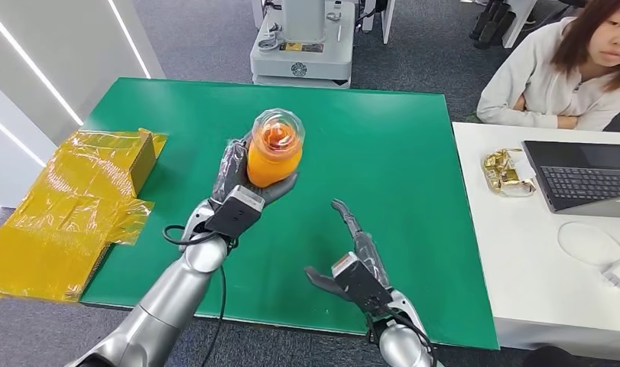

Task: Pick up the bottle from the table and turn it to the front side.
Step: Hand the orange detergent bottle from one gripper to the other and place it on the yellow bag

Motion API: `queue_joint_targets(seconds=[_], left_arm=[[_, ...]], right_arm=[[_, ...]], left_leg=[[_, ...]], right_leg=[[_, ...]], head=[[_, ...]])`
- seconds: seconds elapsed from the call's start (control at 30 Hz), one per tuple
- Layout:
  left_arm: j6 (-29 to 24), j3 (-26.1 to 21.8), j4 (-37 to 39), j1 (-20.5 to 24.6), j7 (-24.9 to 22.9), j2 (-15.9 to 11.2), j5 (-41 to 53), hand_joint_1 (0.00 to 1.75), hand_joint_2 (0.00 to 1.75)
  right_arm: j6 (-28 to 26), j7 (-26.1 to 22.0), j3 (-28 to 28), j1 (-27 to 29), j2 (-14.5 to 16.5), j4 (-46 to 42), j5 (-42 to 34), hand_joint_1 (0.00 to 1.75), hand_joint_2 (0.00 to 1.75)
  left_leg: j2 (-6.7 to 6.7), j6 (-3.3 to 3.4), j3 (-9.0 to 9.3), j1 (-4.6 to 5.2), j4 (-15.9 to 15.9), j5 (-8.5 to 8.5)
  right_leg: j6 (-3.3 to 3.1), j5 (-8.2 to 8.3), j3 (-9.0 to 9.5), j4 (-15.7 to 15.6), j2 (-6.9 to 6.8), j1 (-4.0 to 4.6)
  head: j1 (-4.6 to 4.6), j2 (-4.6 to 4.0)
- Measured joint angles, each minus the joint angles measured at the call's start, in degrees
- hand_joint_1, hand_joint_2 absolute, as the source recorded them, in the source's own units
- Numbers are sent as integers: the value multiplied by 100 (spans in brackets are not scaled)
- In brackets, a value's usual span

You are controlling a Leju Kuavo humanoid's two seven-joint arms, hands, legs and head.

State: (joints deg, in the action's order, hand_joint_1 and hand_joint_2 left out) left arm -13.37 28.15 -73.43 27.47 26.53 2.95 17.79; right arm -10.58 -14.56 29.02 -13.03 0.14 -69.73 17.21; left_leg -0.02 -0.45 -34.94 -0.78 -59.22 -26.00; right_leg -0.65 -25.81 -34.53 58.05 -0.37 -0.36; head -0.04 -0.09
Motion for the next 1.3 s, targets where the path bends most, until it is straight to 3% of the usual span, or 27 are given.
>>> queue_joint_targets(seconds=[0.2,0.37,0.47,0.53,0.63,0.73,0.87,1.03,1.3], left_arm=[[-210,-74,86,78,-8,-116,426,175,175],[-1115,-116,120,165,-267,-331,2172,175,175],[-1273,-153,136,205,-409,-458,2542,175,175],[-1496,-156,211,262,-794,-549,3277,175,175],[-1900,-160,525,456,-1549,-765,5395,175,175],[-1972,-169,881,596,-2153,-971,6697,174,175],[-1979,-69,1340,811,-2915,-1287,6854,175,175],[-1965,48,1558,891,-3246,-1742,6857,173,175],[-1736,216,1481,656,-3916,-2336,6859,175,175]], right_arm=[[70,-22,-81,272,-116,-400,-61,0,175],[100,-107,-132,540,-323,-887,-253,0,175],[80,-144,-181,685,-443,-1166,-278,0,175],[37,-251,-229,802,-482,-1358,-223,0,175],[2,-373,-376,1084,-506,-1761,-60,0,175],[3,-504,-607,1378,-518,-2115,-64,0,175],[2,-686,-958,1700,-534,-2466,-161,0,175],[0,-754,-1225,1937,-539,-2737,-157,0,175],[1,-725,-1490,2177,-539,-3029,-54,0,175]], left_leg=[[2,0,0,0,-1,0],[2,0,0,0,-1,0],[2,0,0,0,0,0],[2,0,0,0,0,0],[3,0,1,0,1,0],[6,-1,1,-1,1,0],[13,-1,1,-1,2,0],[17,-1,1,-1,3,0],[17,-7,0,-1,5,-4]], right_leg=[[0,0,0,0,1,0],[0,0,0,0,1,0],[0,0,-1,0,1,0],[-1,0,-2,0,1,0],[-1,-1,-2,0,2,0],[-1,-1,-3,1,4,0],[-2,0,-4,1,12,1],[-2,-1,-5,1,19,1],[-2,-4,-5,1,18,1]], head=[[1,0],[1,0],[-1,0],[1,0],[0,0],[1,0],[1,0],[1,0],[2,0]])
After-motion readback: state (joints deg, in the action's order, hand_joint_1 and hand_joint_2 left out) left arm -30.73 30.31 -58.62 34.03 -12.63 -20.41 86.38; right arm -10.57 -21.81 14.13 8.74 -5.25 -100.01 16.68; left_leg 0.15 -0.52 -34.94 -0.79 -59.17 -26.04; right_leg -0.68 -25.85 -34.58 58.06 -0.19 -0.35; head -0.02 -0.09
